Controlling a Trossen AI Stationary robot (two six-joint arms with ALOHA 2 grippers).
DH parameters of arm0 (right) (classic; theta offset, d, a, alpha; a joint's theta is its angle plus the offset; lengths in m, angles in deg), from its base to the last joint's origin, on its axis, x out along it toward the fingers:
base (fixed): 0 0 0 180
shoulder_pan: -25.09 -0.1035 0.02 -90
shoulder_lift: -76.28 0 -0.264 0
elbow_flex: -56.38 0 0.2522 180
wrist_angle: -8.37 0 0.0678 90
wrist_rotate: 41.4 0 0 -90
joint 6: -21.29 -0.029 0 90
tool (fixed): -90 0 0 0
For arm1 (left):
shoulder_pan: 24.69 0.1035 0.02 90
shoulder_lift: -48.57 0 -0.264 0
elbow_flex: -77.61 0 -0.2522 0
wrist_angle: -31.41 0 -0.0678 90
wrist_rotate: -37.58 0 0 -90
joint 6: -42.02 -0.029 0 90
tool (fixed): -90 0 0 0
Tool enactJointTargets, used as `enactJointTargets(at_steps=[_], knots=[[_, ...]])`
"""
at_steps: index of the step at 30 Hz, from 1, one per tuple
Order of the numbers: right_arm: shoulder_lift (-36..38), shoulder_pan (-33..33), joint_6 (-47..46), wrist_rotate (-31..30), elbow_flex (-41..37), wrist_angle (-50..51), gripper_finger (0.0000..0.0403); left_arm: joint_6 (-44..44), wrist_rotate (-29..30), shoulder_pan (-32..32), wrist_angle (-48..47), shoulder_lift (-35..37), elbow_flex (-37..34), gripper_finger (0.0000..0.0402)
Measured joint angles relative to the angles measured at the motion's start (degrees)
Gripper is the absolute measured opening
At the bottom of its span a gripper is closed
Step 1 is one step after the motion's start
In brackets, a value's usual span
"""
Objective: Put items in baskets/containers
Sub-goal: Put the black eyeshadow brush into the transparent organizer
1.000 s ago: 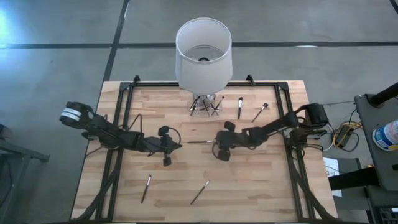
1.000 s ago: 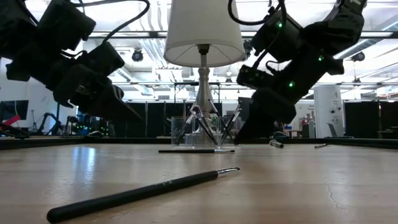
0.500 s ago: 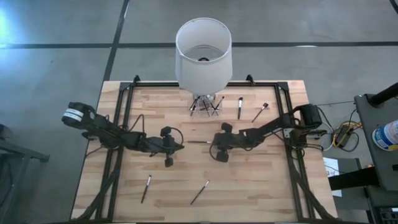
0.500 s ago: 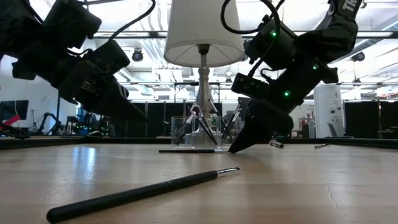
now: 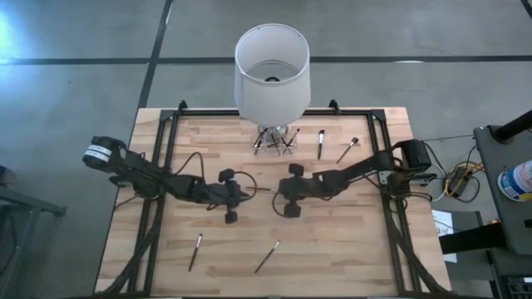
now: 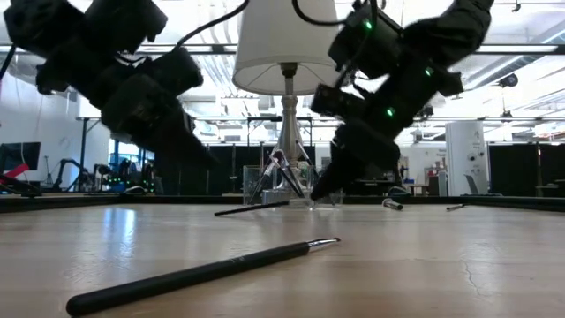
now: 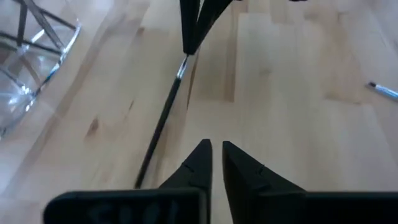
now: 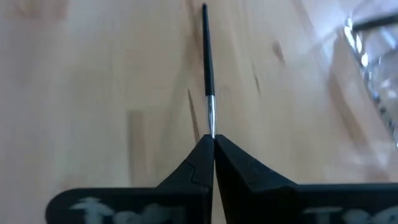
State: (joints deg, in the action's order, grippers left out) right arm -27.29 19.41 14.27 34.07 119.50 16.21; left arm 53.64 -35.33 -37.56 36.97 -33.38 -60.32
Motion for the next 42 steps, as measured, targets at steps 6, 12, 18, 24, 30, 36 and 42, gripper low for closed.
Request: enactJointTargets(at_steps=[6,12,18,24,30,36,42], knots=[[0.00,-2.17,1.50,-0.47,6.17,5.39,0.0008,-1.42,0.68,0.00,-1.43,0.00,2.55,0.0071],[-0.02,-3.77,2.87,-1.48,11.50,8.60,0.0008,-1.57,1.66,-0.02,-3.45,-0.02,4.75,0.0097],[-0.02,-4.88,4.29,-1.95,14.31,8.79,0.0008,-1.53,2.90,0.00,-3.99,-3.41,7.11,0.0108],[-0.04,-5.48,4.69,-1.93,15.04,8.79,0.0008,-3.11,5.44,0.04,-3.79,-8.80,10.41,0.0109],[-0.04,-5.71,4.39,-2.09,14.10,8.73,0.0008,-8.35,3.70,0.00,-1.96,-11.37,11.91,0.0103],[-0.04,-5.71,4.21,-2.32,13.51,8.58,0.0008,-8.32,3.38,-0.04,-3.13,-10.50,11.72,0.0028],[-0.05,-6.19,2.94,-4.61,14.44,8.66,0.0008,-7.96,3.41,-0.07,-3.25,-9.88,11.72,0.0011]])
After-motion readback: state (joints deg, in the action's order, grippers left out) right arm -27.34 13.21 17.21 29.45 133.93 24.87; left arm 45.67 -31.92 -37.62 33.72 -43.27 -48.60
